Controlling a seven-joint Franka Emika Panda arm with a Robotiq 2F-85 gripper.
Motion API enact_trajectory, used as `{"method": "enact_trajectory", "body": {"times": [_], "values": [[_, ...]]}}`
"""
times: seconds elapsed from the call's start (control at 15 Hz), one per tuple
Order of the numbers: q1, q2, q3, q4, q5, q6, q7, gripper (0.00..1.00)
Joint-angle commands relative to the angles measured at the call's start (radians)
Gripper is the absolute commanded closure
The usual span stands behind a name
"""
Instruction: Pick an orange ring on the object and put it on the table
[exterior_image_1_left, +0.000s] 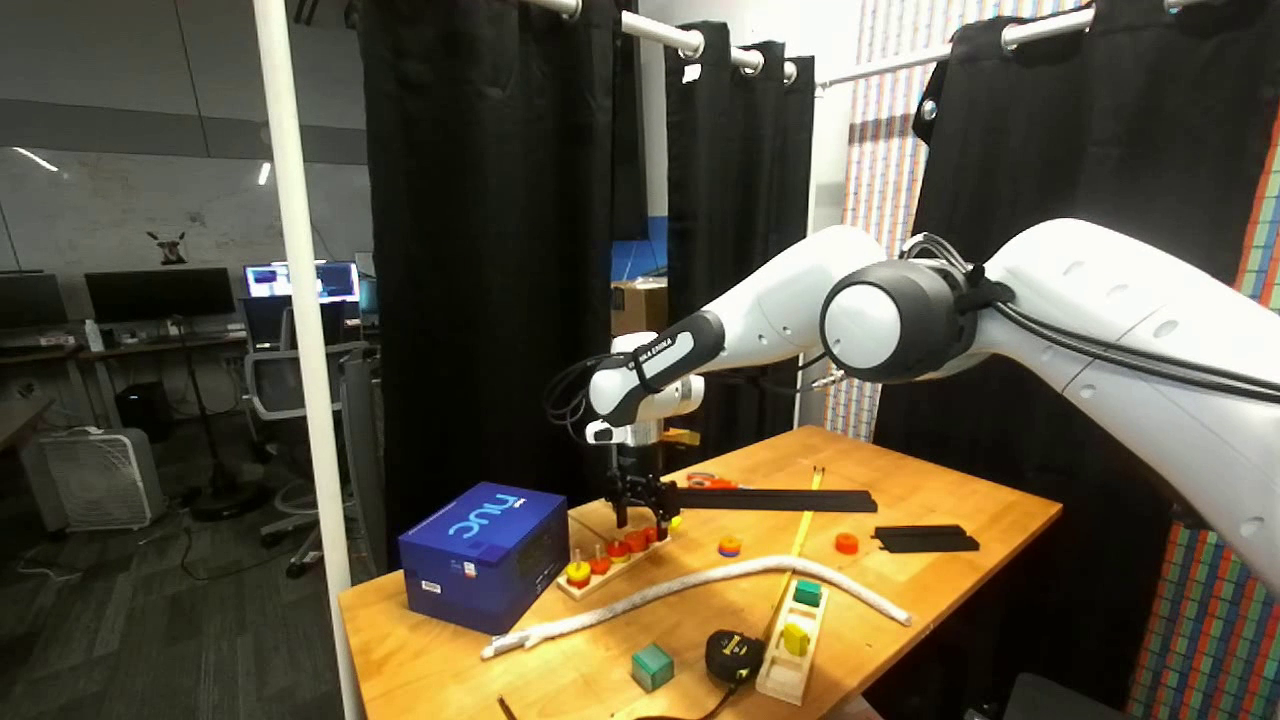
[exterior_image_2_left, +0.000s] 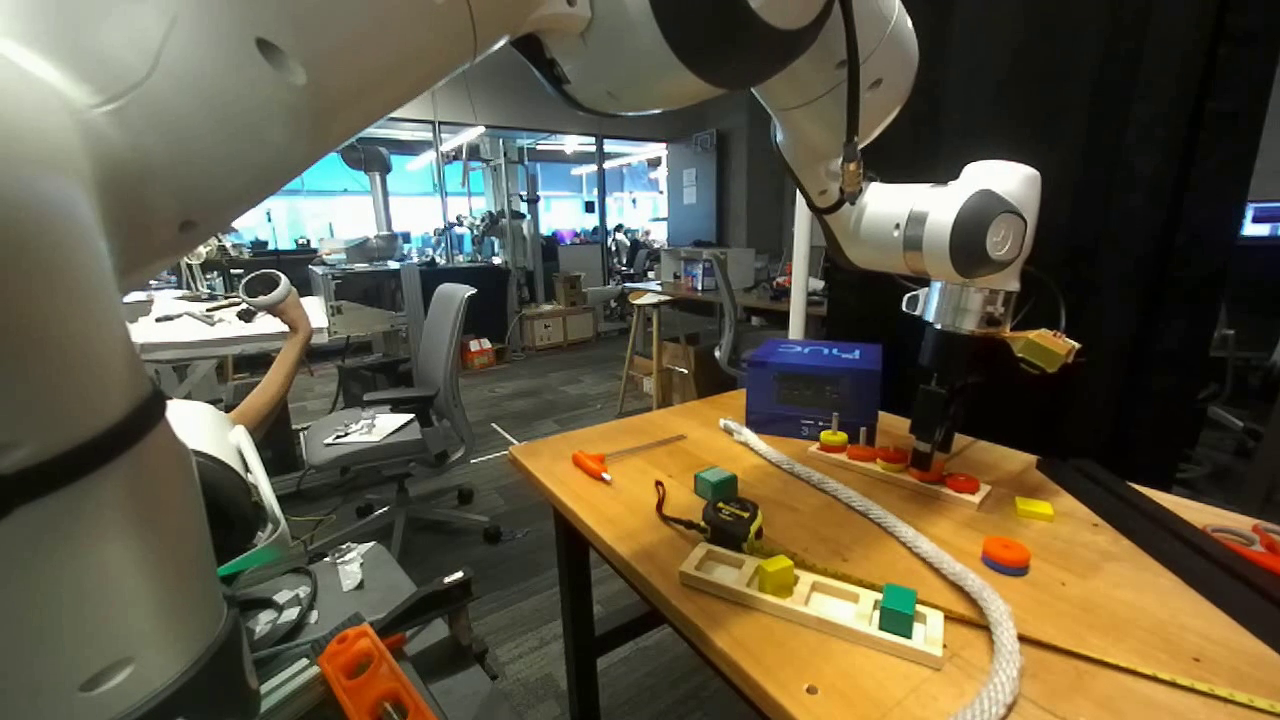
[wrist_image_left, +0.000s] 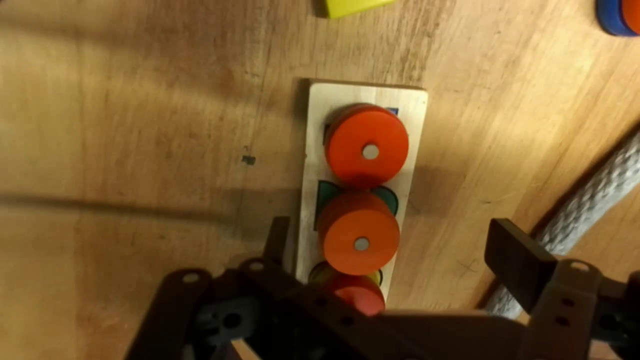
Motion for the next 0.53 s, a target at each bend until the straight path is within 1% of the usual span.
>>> {"method": "enact_trajectory", "body": {"times": [0.0, 0.4, 0.47], "values": [[-0.008, 0.045, 0.008, 0.094, 0.007, -0.049, -0.021, 0.00], [-0.008, 0.074, 0.009, 0.143, 0.008, -0.087, -0.020, 0.00], [-0.008, 0.079, 0.009, 0.150, 0.008, -0.091, -0.022, 0.07]]}}
